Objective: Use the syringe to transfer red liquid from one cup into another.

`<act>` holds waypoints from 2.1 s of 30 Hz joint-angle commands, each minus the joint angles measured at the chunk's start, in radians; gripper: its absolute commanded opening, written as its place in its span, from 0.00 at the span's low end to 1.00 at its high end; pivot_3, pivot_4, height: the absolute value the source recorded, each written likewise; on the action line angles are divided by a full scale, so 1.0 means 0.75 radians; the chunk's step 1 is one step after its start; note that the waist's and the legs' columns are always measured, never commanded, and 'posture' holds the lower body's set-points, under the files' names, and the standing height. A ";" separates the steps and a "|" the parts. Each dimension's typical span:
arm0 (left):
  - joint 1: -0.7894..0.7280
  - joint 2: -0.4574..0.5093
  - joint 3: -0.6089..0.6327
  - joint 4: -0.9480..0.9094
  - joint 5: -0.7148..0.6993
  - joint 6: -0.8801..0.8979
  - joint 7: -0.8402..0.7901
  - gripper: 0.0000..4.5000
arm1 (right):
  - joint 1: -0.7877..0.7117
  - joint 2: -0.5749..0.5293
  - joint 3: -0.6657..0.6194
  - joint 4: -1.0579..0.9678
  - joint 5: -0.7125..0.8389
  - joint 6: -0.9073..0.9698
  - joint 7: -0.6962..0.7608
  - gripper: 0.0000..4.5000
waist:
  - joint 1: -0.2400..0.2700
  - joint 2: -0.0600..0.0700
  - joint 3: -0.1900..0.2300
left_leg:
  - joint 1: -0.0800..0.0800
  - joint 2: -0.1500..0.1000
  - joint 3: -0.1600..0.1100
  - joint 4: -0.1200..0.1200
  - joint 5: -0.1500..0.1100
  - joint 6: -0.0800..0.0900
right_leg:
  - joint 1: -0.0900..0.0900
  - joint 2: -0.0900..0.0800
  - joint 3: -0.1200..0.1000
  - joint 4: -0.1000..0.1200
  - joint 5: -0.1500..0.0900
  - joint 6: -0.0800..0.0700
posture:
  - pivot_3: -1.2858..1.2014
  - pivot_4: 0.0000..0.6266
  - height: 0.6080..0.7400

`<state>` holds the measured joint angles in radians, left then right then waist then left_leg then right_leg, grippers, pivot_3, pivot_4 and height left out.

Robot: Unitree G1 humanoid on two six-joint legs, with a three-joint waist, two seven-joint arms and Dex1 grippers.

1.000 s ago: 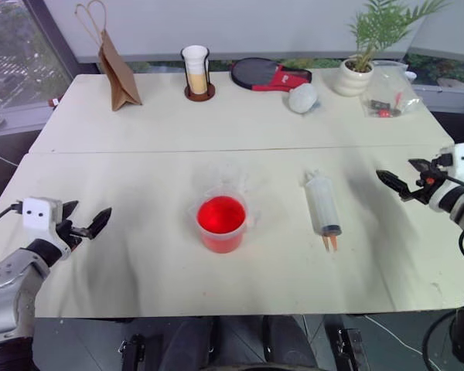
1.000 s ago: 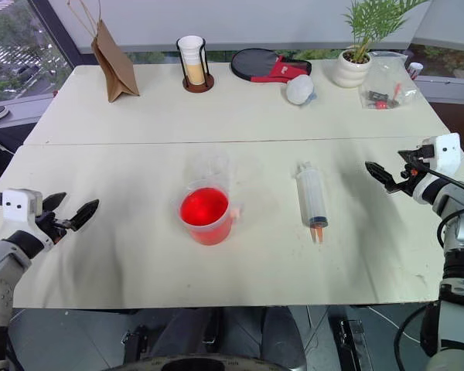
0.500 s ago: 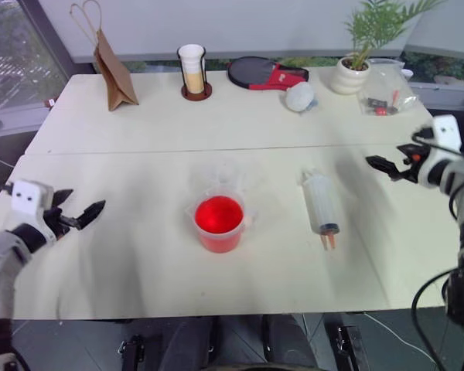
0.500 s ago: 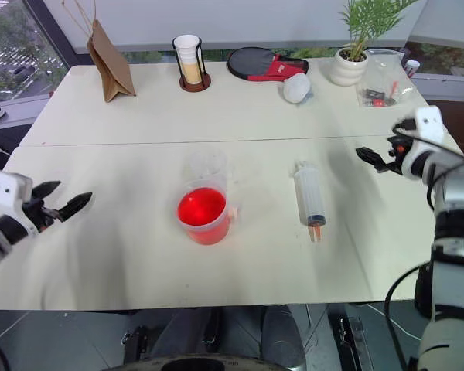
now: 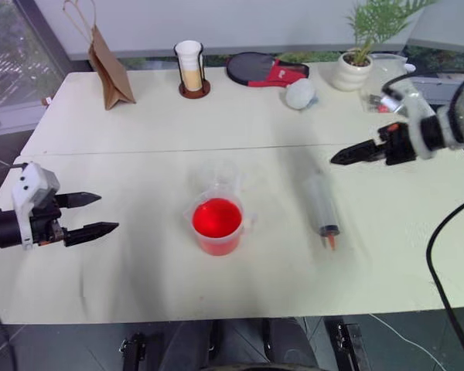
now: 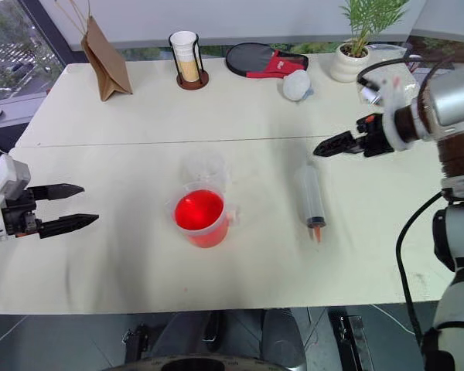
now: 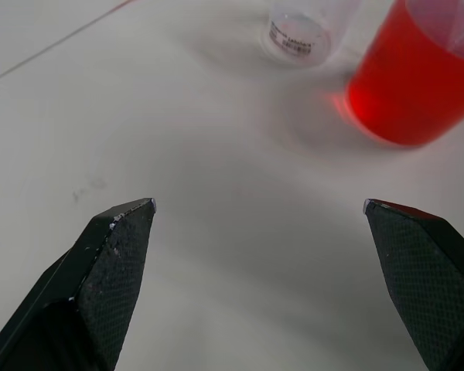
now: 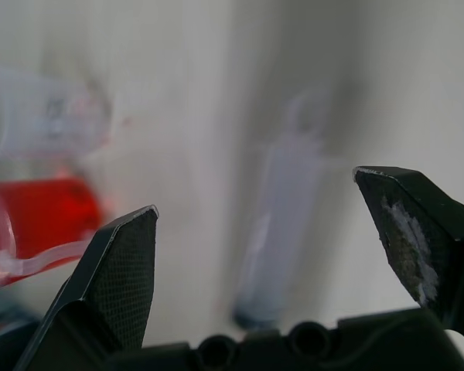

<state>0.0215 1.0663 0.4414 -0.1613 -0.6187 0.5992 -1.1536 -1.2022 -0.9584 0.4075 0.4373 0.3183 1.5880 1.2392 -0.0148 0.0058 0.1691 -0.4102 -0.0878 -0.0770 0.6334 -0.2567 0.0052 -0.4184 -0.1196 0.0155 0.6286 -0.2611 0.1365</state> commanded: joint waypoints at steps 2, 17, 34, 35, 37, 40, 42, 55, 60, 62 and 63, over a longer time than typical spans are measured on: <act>-0.038 -0.019 0.004 -0.075 -0.020 0.001 0.023 0.99 | 0.050 0.028 0.033 -0.013 0.144 0.035 -0.137 1.00 | 0.005 0.000 0.000 | -0.001 -0.001 0.000 0.001 0.000 0.000 | -0.002 -0.001 0.000 0.000 0.000 0.000 | 0.52 0.24 0.99; -0.086 -0.077 -0.058 -0.084 0.020 -0.026 0.077 1.00 | 0.211 0.303 -0.099 -0.107 0.087 0.009 -0.728 0.57 | -0.004 -0.005 -0.002 | -0.001 0.000 0.002 0.000 0.005 -0.006 | -0.002 0.002 0.000 0.004 0.000 0.000 | 0.52 0.24 0.99; -0.422 -0.045 -0.211 0.276 0.145 -0.168 -0.015 1.00 | -0.060 0.391 -0.719 -0.382 0.342 -0.757 -0.549 0.31 | -0.005 -0.007 -0.003 | -0.003 0.001 0.008 -0.002 0.007 -0.009 | -0.009 0.004 -0.003 0.011 0.001 0.001 | 0.52 0.24 0.99; -0.445 -0.045 -0.221 0.298 0.151 -0.175 -0.025 1.00 | -0.065 0.407 -0.737 -0.388 0.360 -0.754 -0.548 0.31 | -0.005 -0.011 -0.005 | -0.003 0.001 0.008 -0.002 0.007 -0.009 | -0.009 0.004 -0.003 0.011 0.001 0.001 | 0.52 0.24 0.99; -0.535 -0.048 -0.259 0.357 0.169 -0.187 -0.047 1.00 | -0.008 0.473 -0.769 -0.528 0.425 -0.784 -0.555 0.31 | -0.006 -0.020 -0.010 | -0.003 0.001 0.008 -0.001 0.007 -0.009 | -0.008 0.003 -0.003 0.011 0.001 0.001 | 0.52 0.24 0.99; -0.651 -0.041 -0.319 0.438 0.205 -0.213 -0.094 1.00 | 0.171 0.632 -0.812 -0.809 0.575 -0.781 -0.615 0.31 | -0.005 -0.021 -0.010 | -0.002 0.000 0.007 0.003 0.007 -0.009 | -0.006 0.002 -0.002 0.012 0.001 0.001 | 0.52 0.24 0.99; -0.713 -0.036 -0.332 0.476 0.208 -0.206 -0.121 1.00 | 0.337 0.719 -0.803 -0.940 0.645 -0.782 -0.643 0.31 | -0.003 -0.022 -0.010 | -0.003 0.000 0.007 0.003 0.007 -0.009 | -0.009 0.002 -0.002 0.020 0.001 0.001 | 0.52 0.24 0.99; -1.070 -0.073 -0.329 0.444 0.068 -0.006 -0.232 1.00 | 0.777 0.883 -0.555 -1.172 0.587 -1.019 -0.714 0.31 | -0.002 -0.022 -0.010 | -0.003 0.000 0.005 0.018 0.002 -0.001 | -0.007 0.005 -0.003 0.028 0.001 0.001 | 0.52 0.24 0.99; -1.162 -0.140 -0.350 0.303 -0.046 0.121 -0.221 1.00 | 0.842 0.886 -0.451 -1.115 0.452 -1.199 -0.694 0.31 | -0.005 -0.022 -0.010 | -0.003 -0.001 0.005 0.019 0.002 0.000 | -0.006 0.004 -0.003 0.028 0.001 0.001 | 0.52 0.24 0.99; -1.195 -0.170 -0.370 0.259 -0.066 0.147 -0.215 1.00 | 0.846 0.888 -0.438 -1.098 0.432 -1.234 -0.694 0.31 | -0.006 -0.022 -0.010 | -0.003 0.000 0.005 0.019 0.002 -0.001 | -0.006 0.005 -0.003 0.028 0.001 0.001 | 0.52 0.24 0.99; -1.213 -0.186 -0.380 0.248 -0.072 0.153 -0.212 1.00 | 0.848 0.888 -0.434 -1.092 0.426 -1.246 -0.693 0.31 | -0.007 -0.022 -0.010 | -0.003 0.000 0.005 0.019 0.005 -0.006 | -0.006 0.005 -0.003 0.028 0.001 0.001 | 0.52 0.24 0.99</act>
<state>-0.8540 0.9316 0.1615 0.0586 -0.6485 0.7016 -1.3175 -0.5614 -0.2982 0.0784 -0.3665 0.6440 0.6935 0.7132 -0.0198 -0.0104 0.1618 -0.4126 -0.0879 -0.0734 0.6476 -0.2527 0.0005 -0.4230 -0.1154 0.0135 0.6497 -0.2607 0.1372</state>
